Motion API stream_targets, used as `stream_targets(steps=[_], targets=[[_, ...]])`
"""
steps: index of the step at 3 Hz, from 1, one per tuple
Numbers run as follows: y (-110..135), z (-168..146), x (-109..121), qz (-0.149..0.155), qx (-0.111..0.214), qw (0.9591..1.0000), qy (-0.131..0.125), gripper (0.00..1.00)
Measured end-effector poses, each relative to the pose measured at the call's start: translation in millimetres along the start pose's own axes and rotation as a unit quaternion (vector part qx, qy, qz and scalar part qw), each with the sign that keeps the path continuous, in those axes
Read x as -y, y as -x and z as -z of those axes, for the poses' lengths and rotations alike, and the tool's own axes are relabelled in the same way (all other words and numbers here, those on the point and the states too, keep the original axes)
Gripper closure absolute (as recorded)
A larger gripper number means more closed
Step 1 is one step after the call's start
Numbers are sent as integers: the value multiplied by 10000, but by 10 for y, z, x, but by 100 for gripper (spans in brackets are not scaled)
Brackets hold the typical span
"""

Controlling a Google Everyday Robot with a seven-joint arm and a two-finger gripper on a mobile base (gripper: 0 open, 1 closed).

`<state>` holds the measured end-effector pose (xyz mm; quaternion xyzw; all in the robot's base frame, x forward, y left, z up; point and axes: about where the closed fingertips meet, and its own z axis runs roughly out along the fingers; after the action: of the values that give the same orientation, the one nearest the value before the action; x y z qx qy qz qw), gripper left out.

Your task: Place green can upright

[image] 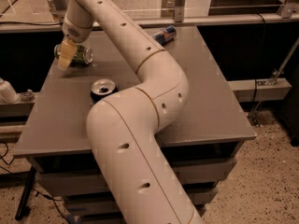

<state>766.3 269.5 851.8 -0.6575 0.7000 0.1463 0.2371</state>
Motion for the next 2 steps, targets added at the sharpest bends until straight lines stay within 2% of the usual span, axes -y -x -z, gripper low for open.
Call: stream_targets(steps=[2], targets=[[-30,-50,-1,-76,-56,9999,64,65]])
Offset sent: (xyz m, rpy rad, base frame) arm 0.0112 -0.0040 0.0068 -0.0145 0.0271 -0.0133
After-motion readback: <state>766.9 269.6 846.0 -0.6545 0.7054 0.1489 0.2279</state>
